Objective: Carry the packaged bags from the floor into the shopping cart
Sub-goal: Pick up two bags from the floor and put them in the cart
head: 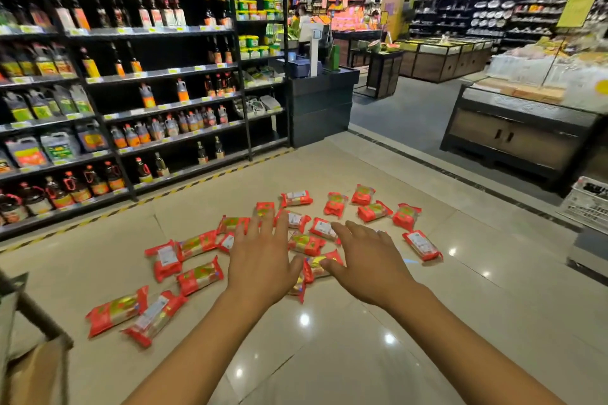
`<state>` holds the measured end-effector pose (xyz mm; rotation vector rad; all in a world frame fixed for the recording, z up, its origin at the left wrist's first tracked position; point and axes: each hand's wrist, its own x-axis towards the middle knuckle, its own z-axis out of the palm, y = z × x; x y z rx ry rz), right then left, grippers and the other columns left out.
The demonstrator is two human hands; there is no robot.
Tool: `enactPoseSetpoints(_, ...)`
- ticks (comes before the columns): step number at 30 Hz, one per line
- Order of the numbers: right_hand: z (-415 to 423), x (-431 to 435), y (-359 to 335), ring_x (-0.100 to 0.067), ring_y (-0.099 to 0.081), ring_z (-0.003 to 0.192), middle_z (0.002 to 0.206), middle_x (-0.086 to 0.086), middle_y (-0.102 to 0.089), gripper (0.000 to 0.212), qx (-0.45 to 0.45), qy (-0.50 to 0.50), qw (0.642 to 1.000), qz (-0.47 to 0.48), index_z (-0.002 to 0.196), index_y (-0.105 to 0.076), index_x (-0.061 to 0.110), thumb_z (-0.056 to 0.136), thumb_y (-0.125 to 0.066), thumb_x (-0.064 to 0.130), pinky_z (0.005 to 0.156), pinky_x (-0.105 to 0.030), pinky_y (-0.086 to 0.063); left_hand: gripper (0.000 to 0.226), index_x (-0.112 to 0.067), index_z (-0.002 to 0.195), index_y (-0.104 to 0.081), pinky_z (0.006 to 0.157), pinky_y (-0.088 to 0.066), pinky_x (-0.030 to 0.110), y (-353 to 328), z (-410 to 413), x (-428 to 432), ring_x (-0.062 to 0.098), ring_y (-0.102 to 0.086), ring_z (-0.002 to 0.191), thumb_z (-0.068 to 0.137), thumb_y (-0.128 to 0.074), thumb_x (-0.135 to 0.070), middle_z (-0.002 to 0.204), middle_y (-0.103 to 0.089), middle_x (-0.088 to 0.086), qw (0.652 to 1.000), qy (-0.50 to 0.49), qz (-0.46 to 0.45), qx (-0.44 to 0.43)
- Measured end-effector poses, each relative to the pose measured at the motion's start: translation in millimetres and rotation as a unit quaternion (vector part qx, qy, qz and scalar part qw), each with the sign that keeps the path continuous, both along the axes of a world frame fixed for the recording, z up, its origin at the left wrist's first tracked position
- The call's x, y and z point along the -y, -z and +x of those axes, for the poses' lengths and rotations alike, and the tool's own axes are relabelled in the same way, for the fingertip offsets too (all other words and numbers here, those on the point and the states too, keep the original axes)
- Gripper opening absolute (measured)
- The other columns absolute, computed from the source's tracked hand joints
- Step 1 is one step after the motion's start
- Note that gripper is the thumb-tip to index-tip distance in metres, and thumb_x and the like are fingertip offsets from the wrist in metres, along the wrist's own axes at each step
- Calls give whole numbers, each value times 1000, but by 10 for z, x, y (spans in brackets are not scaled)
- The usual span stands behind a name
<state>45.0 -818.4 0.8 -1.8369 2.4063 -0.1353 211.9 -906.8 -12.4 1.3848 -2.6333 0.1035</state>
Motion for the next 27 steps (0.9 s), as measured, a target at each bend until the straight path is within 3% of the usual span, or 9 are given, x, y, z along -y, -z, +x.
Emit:
enactPoseSetpoints(14, -1325, 1993, 185, -25, -25, 152, 167, -3, -24, 75, 21, -25, 999, -22, 161, -18, 28, 99, -43, 62, 122, -44, -18, 83, -21, 163, -10, 125, -18, 49, 42, -1160, 1871, 30, -17, 156, 98, -44, -62, 171, -15, 7, 999, -20, 1, 31)
enactPoseSetpoints(21, -1941, 2957, 295, -26, -26, 152, 167, -6, -24, 77, 29, -44, 999, 6, 161, -18, 27, 98, -48, 59, 120, -45, -20, 80, -21, 161, -16, 124, -21, 47, 192, -1663, 2684, 29, -25, 152, 97, -48, -59, 168, -23, 6, 998, -42, 22, 39)
enactPoseSetpoints(27, -2228, 3633, 593, -26, -31, 149, 162, -3, -34, 73, 35, -52, 997, 42, 158, -25, 26, 97, -52, 56, 118, -45, -21, 83, -21, 163, -12, 125, -19, 50, 502, -1869, 3328, 30, -20, 154, 98, -45, -60, 170, -16, 7, 995, -54, 67, 54)
